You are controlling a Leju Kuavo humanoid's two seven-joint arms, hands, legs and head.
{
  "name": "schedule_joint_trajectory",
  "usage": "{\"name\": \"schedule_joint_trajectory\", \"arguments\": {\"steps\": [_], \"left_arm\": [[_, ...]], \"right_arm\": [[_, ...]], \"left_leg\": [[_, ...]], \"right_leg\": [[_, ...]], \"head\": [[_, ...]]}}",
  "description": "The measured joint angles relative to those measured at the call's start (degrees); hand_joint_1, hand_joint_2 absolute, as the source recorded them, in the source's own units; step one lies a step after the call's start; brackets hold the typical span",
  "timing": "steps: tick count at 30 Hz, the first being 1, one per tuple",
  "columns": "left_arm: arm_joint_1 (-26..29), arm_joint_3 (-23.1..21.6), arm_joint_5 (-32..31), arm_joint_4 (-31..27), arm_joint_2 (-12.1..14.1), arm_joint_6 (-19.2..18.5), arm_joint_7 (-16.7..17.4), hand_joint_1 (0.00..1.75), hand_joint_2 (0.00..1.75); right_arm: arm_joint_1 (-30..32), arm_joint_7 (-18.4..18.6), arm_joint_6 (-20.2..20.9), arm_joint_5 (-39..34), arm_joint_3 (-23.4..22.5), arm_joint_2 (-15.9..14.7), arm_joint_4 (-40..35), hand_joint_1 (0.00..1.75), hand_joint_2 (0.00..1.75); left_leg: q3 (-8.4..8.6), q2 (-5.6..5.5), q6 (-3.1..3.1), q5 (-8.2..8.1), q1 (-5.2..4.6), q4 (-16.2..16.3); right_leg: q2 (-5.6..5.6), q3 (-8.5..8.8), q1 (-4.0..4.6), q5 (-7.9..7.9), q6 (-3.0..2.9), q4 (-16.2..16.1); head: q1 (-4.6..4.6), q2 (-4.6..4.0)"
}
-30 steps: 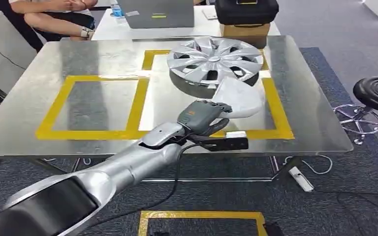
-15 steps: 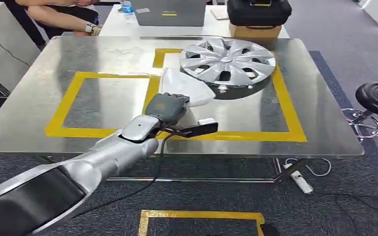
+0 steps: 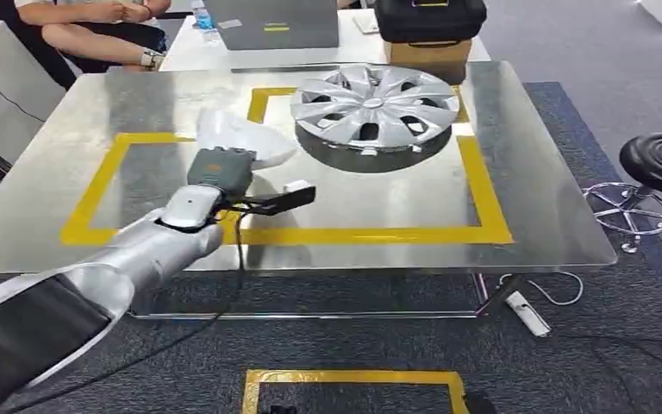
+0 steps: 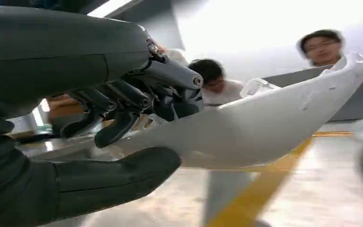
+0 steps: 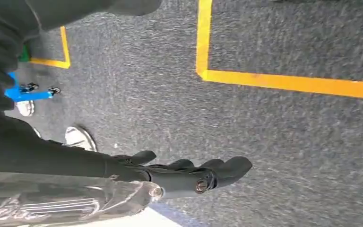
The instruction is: Take the parts from the cabinet and place them on the table.
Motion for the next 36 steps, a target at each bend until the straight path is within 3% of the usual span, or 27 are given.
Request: {"name": "schedule_joint_trajectory", "arguments": {"steps": [1, 3, 4, 5, 8, 9, 10, 13, 14, 15, 16, 18, 19, 20, 23, 25, 26, 28, 29, 30, 31, 32, 34, 35, 36], "left_arm": [[-0.2, 0.1, -0.1, 0.2, 0.5, 0.0, 0.1, 1.62, 1.75], [-0.7, 0.3, -0.4, 0.2, 0.8, 0.0, 0.4, 1.62, 1.75], [-1.0, 0.3, -0.5, 0.2, 1.0, 0.0, 0.4, 1.62, 1.75], [-1.2, 0.3, -0.5, 0.2, 1.1, 0.0, 0.5, 1.62, 1.75], [-1.0, 0.3, -0.5, 0.4, 1.3, 0.0, 0.5, 1.62, 1.75], [-1.1, 0.3, -0.5, 0.4, 1.3, 0.0, 0.5, 1.62, 1.75], [-1.2, 0.3, -0.5, 0.4, 1.4, 0.0, 0.5, 1.62, 1.75], [-1.2, 0.3, -0.5, 0.5, 1.5, 0.0, 0.5, 1.62, 1.75], [-1.1, 0.3, -0.5, 0.6, 1.5, 0.0, 0.5, 1.62, 1.75], [-1.0, 0.3, -0.5, 0.6, 1.6, 0.0, 0.5, 1.62, 1.75], [-1.0, 0.3, -0.5, 0.7, 1.6, 0.0, 0.5, 1.62, 1.75], [-1.1, 0.3, -0.6, 0.7, 1.6, 0.0, 1.0, 1.62, 1.75], [-1.1, 0.4, -0.7, 0.7, 1.6, 0.0, 1.3, 1.62, 1.75], [-1.3, 0.4, -0.7, 0.7, 1.7, 0.0, 1.5, 1.62, 1.75], [-1.2, 0.5, -0.7, 0.8, 2.1, -0.5, 1.6, 1.62, 1.75], [-1.2, 0.9, -1.0, 0.9, 2.4, -2.1, 1.6, 1.62, 1.75], [-1.2, 1.1, -1.0, 1.0, 2.5, -3.3, 1.7, 1.62, 1.75], [-0.6, 1.4, -1.0, 1.2, 2.4, -7.0, 3.3, 1.62, 1.75], [-0.1, 1.4, -1.2, 1.4, 2.4, -9.1, 4.6, 1.62, 1.75], [0.6, 1.4, -1.5, 1.6, 2.4, -11.1, 6.1, 1.62, 1.75], [1.3, 1.5, -1.9, 1.8, 2.5, -12.2, 7.8, 1.62, 1.75], [1.8, 1.5, -2.2, 1.9, 2.7, -12.9, 9.3, 1.62, 1.75], [2.4, 2.2, -0.3, 2.1, 3.2, -16.2, 10.0, 1.62, 1.75], [3.1, 3.0, 1.2, 2.2, 3.6, -18.5, 9.3, 1.62, 1.75], [3.8, 3.8, 2.1, 2.2, 3.7, -19.5, 8.5, 1.62, 1.75]], "right_arm": [[0.1, 0.0, 0.0, 0.0, 0.0, 0.0, 0.0, 0.0, 1.75], [-0.1, 0.0, 0.0, 0.0, 0.0, 0.0, 0.0, 0.0, 1.75], [-0.2, 0.0, 0.0, 0.0, 0.0, 0.0, 0.0, 0.0, 1.75], [-0.4, 0.0, 0.0, 0.0, 0.0, 0.0, 0.0, 0.0, 1.75], [-0.4, 0.0, 0.0, 0.0, 0.0, 0.0, 0.0, 0.0, 1.75], [-0.4, 0.0, 0.0, 0.0, 0.0, 0.0, 0.0, 0.0, 1.75], [-0.3, 0.0, 0.0, 0.0, 0.0, 0.0, 0.0, 0.0, 1.75], [-0.3, 0.0, 0.0, 0.0, 0.0, 0.0, 0.0, 0.0, 1.75], [-0.3, 0.0, 0.0, 0.0, 0.0, 0.0, 0.0, 0.0, 1.75], [-0.3, 0.0, 0.0, 0.0, 0.0, 0.0, 0.0, 0.0, 1.75], [-0.3, 0.0, 0.0, 0.0, 0.0, 0.0, 0.0, 0.0, 1.75], [-0.4, 0.0, 0.0, 0.0, 0.0, 0.0, 0.0, 0.0, 1.75], [-0.4, 0.0, 0.0, 0.0, 0.0, 0.0, 0.0, 0.0, 1.75], [-0.5, 0.0, 0.0, 0.0, 0.0, 0.0, 0.0, 0.0, 1.75], [-0.3, 0.0, 0.0, -0.1, 0.0, 0.0, 0.0, 0.0, 1.75], [-0.2, -0.1, 0.0, -0.1, -0.1, -0.1, 0.0, 0.0, 1.75], [-0.3, -0.2, 0.0, -0.1, -0.1, -0.1, 0.0, 0.0, 1.75], [-0.5, -0.3, 0.1, -0.1, -0.1, -0.1, 0.0, 0.0, 1.75], [-0.5, -0.3, 0.2, -0.1, -0.1, -0.1, 0.0, 0.0, 1.75], [-0.5, -0.3, 0.2, -0.1, -0.1, -0.1, 0.0, 0.0, 1.75], [-0.4, -0.3, 0.2, -0.1, -0.1, -0.1, 0.0, 0.0, 1.75], [-0.5, -0.3, 0.2, -0.1, -0.2, -0.1, 0.0, 0.0, 1.75], [-0.7, -0.3, 0.4, 0.2, -0.2, -0.1, 0.0, 0.0, 1.75], [-0.7, -0.3, 0.5, 0.3, -0.2, -0.1, 0.0, 0.0, 1.75], [-0.8, -0.3, 0.5, 0.3, -0.2, -0.1, 0.0, 0.0, 1.75]], "left_leg": [[1.25, 0.0, 0.16, 2.31, -0.01, -3.0], [5.97, 0.07, 0.42, 7.26, 0.0, -12.5], [7.76, 0.13, 0.44, 7.94, -0.02, -15.7], [8.32, 0.04, 0.64, 7.15, -0.03, -17.5], [8.11, 0.08, 1.56, 7.28, -0.24, -17.2], [8.27, 0.22, 1.99, 7.55, 0.23, -17.5], [8.28, 0.29, 2.27, 7.53, 0.25, -17.5], [8.27, 0.28, 2.72, 7.47, 0.19, -17.5], [8.29, 0.24, 2.74, 7.45, 0.14, -17.5], [8.31, 0.19, 2.75, 7.44, 0.11, -17.5], [8.37, 0.12, 2.73, 7.42, 0.09, -17.5], [8.66, 0.01, 2.47, 7.24, 0.09, -17.5], [8.81, 0.01, 2.24, 7.1, 0.09, -17.5], [8.44, 0.02, 1.96, 7.07, -0.34, -17.4], [8.27, 0.04, 1.34, 7.37, -0.2, -17.6], [8.1, 0.07, 0.65, 6.65, -0.04, -17.2], [7.34, 0.12, 0.34, 5.31, -0.1, -15.5], [3.19, 0.13, -0.06, 0.68, 0.07, -6.4], [1.02, 0.13, -0.15, -0.78, 0.07, -2.0], [-0.19, 0.14, -0.16, -0.94, 0.08, 0.0], [-0.11, 0.14, -0.14, 0.2, 0.12, -0.4], [1.01, 0.15, -0.09, 2.44, 0.16, -3.1], [5.74, 0.32, -0.08, 7.45, 0.26, -12.7], [7.37, 0.51, -0.2, 7.96, 0.3, -15.8], [8.19, 0.22, 0.37, 7.04, 0.18, -17.5]], "right_leg": [[-0.02, 0.08, 0.01, -0.02, 0.02, 0.0], [-0.4, 0.36, 0.0, -0.17, 0.27, 0.0], [-0.5, 0.23, 0.25, -0.24, 0.57, 0.1], [-0.5, -0.03, 0.49, -0.4, 0.88, 0.5], [-0.46, 0.22, 0.33, 0.09, 1.86, -0.3], [-0.43, -0.43, 0.28, -0.3, 2.12, -0.2], [-0.55, -0.9, 0.36, -1.49, 2.33, 1.4], [-0.57, -7.06, 0.38, -7.55, 2.79, 15.1], [-0.56, -8.57, 0.41, -8.18, 2.79, 17.9], [-0.56, -8.83, 0.41, -7.46, 2.71, 17.9], [-0.56, -7.73, 0.43, -5.42, 2.58, 15.3], [-0.59, -2.7, 0.42, -0.01, 2.2, 4.7], [-0.67, -0.92, 0.43, 0.81, 2.05, 0.7], [-0.66, 0.07, 0.59, 0.08, 1.95, 0.1], [-0.41, -0.54, 0.77, 0.15, 1.2, 0.1], [-0.46, -0.39, 0.35, 0.48, 0.53, -0.3], [-0.42, -0.39, 0.29, 0.48, 0.31, -0.3], [-0.43, -0.39, 0.28, 0.42, 0.0, -0.3], [-0.42, -0.39, 0.25, 0.4, -0.02, -0.3], [-0.4, -0.37, 0.23, 0.4, -0.03, -0.3], [-0.28, -0.34, 0.19, 0.4, -0.02, -0.3], [-0.24, -0.31, 0.19, 0.39, 0.0, -0.3], [-0.24, -0.06, 0.12, 0.26, 0.3, -0.3], [-0.14, -0.02, 0.37, 0.15, 0.61, -0.2], [0.05, -0.18, 0.54, 0.01, 0.95, 0.1]], "head": [[-0.11, 0.0], [-0.11, 0.0], [-0.11, 0.0], [-0.13, 0.0], [0.0, 0.0], [-0.13, 0.0], [0.2, 0.0], [0.41, 0.0], [0.42, 0.0], [0.42, 0.0], [0.44, 0.0], [0.46, 0.0], [0.44, 0.0], [0.39, 0.0], [0.28, 0.0], [0.33, 0.0], [0.06, 0.0], [0.02, 0.0], [-0.02, 0.0], [-0.02, 0.0], [-0.02, 0.0], [-0.04, 0.0], [0.02, 0.0], [-0.11, 0.0], [-0.2, 0.0]]}}
